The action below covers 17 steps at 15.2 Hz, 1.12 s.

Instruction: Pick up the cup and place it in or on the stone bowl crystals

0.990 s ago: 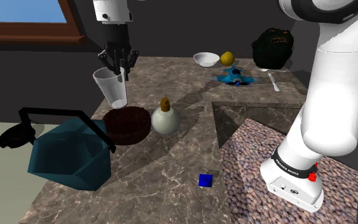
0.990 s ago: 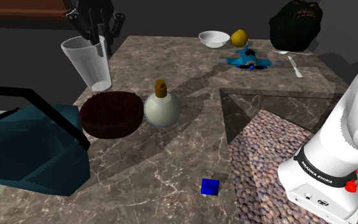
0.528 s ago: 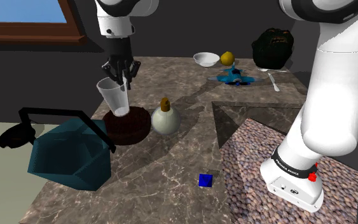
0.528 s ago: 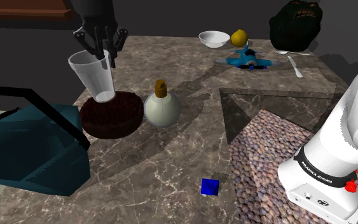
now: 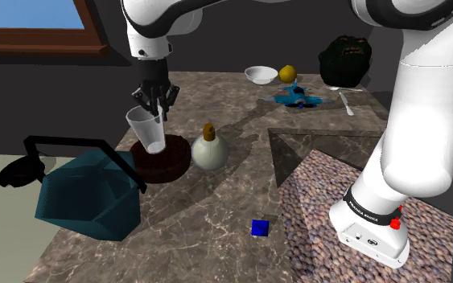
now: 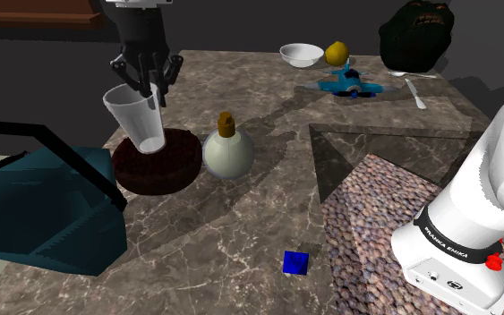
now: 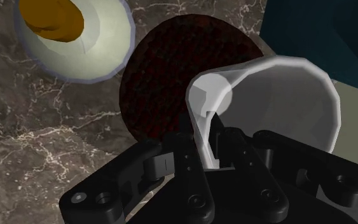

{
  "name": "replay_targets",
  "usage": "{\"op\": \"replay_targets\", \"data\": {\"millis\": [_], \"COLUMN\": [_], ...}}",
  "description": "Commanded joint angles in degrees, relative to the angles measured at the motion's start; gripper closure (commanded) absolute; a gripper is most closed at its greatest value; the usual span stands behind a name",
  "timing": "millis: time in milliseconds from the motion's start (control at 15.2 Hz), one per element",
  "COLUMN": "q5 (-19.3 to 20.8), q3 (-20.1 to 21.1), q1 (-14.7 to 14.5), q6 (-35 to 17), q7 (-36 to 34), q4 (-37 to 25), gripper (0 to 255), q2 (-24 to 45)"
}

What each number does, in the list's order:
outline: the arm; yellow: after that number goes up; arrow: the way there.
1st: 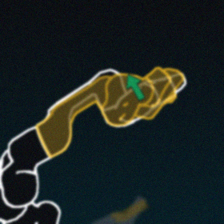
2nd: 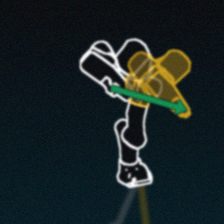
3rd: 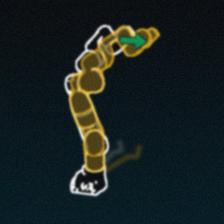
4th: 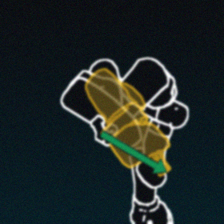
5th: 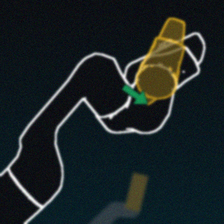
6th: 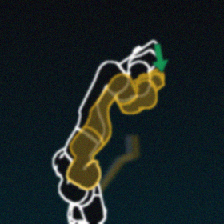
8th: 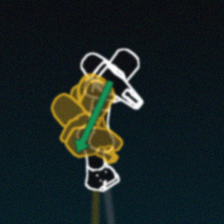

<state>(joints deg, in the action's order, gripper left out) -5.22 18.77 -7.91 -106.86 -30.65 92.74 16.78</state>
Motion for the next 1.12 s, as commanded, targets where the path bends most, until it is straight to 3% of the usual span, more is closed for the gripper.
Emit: {"op": "replay_targets", "data": {"millis": [0, 132, 198, 528, 792, 1056], "q5": [0.0, 0.0, 0.0, 0.0, 0.1, 0.1], "q3": [0.0, 0.0, 0.0, 0.0, -0.2, -0.2], "q1": [0.0, 0.0, 0.0, 0.0, 0.4, 0.4], "q6": [-0.1, -0.1, -0.1, -0.1, 7.1, 7.1], "q7": [0.0, 0.0, 0.0, 0.0, -0.1, -0.1], "q4": [0.1, 0.1, 0.1, 0.1, -6.9, -6.9], "gripper": [255, 255, 0, 0, 0, 0], "q2": [0.0, 0.0, 0.0, 0.0, -0.2, -0.2]}}
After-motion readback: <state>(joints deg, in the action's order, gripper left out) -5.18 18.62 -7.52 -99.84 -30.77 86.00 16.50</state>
